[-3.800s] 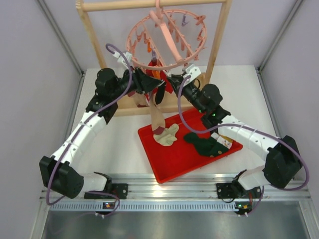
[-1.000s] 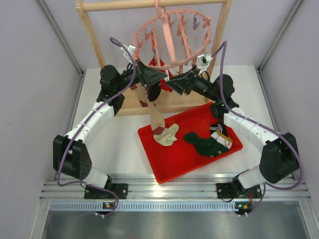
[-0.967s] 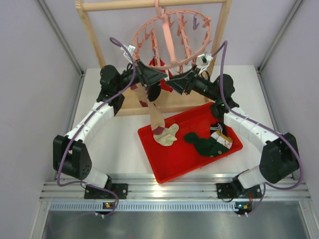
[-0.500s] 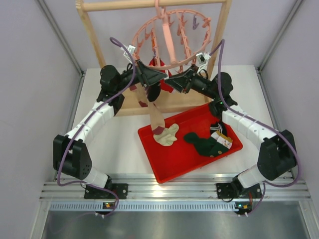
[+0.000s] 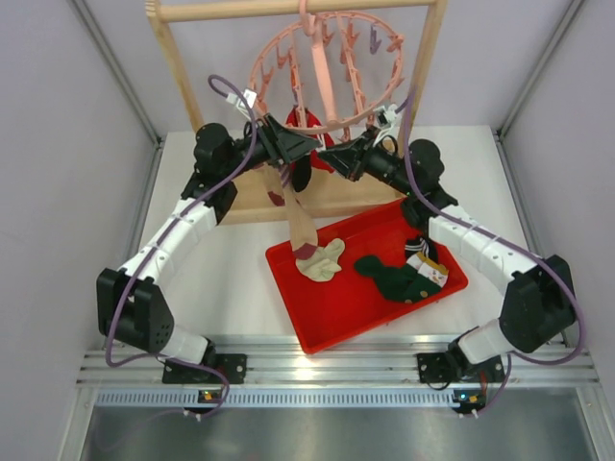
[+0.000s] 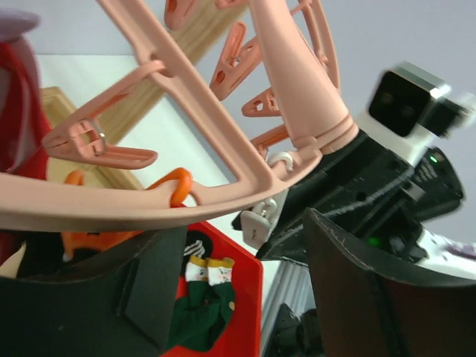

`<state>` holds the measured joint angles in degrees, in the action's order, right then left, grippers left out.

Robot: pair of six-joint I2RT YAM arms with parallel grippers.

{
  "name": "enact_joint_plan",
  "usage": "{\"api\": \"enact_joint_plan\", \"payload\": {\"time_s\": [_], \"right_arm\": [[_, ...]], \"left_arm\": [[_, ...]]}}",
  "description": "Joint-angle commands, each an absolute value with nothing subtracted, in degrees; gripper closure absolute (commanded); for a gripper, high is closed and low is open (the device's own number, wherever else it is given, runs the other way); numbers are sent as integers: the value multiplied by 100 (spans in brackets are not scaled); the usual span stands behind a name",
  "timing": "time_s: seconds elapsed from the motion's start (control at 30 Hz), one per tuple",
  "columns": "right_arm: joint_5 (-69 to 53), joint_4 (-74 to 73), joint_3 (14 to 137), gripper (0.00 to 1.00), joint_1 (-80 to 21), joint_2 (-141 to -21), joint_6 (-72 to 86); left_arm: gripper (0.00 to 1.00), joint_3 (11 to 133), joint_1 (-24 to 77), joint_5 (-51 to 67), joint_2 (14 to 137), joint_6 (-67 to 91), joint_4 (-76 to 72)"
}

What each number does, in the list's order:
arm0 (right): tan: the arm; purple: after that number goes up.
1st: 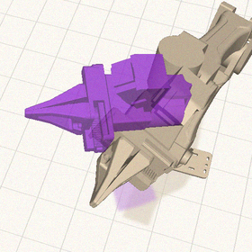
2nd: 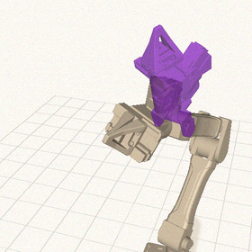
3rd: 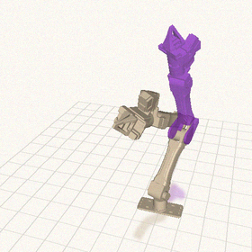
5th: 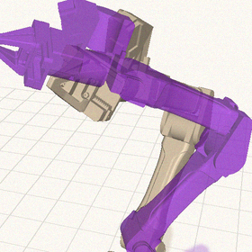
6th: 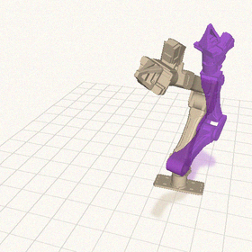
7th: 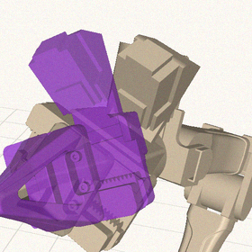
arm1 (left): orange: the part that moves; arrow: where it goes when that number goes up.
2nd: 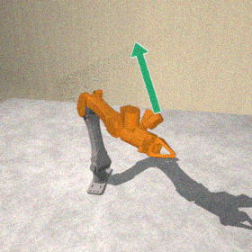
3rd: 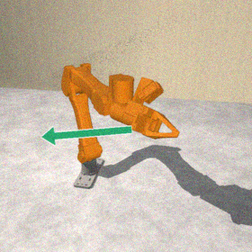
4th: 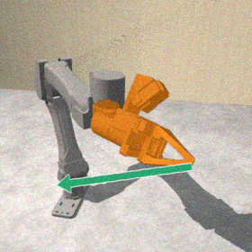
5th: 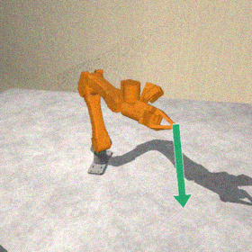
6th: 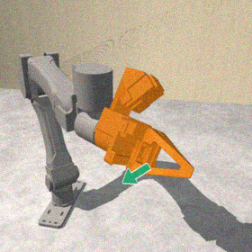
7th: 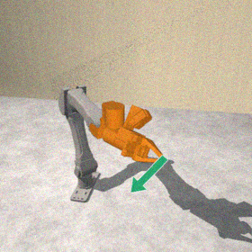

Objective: Clip the socks to the hanger
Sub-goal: Open the clamp at the hanger.

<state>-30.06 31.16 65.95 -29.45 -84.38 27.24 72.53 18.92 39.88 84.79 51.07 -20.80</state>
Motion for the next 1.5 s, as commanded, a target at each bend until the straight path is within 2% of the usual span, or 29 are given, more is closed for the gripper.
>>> {"api": "enact_joint_plan", "payload": {"time_s": [0.0,0.3,0.6,0.8,1.03,1.27,1.4,1.47], "right_arm": [[-2025,2866,6742,100,-3321,-7989,1619],[-486,2909,6601,100,-4113,-7919,168],[-27,2883,6566,100,-4421,-7981,-597],[737,2944,6504,100,-4728,-8033,-1485],[879,2936,6548,100,-4851,-8138,-1811],[888,2830,6662,100,-4878,-8218,-1907],[914,2769,6724,100,-4913,-8262,-1995],[940,2751,6750,100,-4965,-8288,-2100]], "left_arm": [[31,7594,1933,3078,7955,4553,-1354],[34,7997,2294,1970,7866,3920,-238],[35,7787,2320,2154,7752,4140,-396],[37,7919,2338,1925,7831,4131,-264],[36,8033,2408,1986,7971,4166,-325],[44,8033,2417,2066,8051,4307,-527],[41,8086,2417,2004,8112,4342,-475],[44,8086,2417,1969,8112,4350,-475]]}}
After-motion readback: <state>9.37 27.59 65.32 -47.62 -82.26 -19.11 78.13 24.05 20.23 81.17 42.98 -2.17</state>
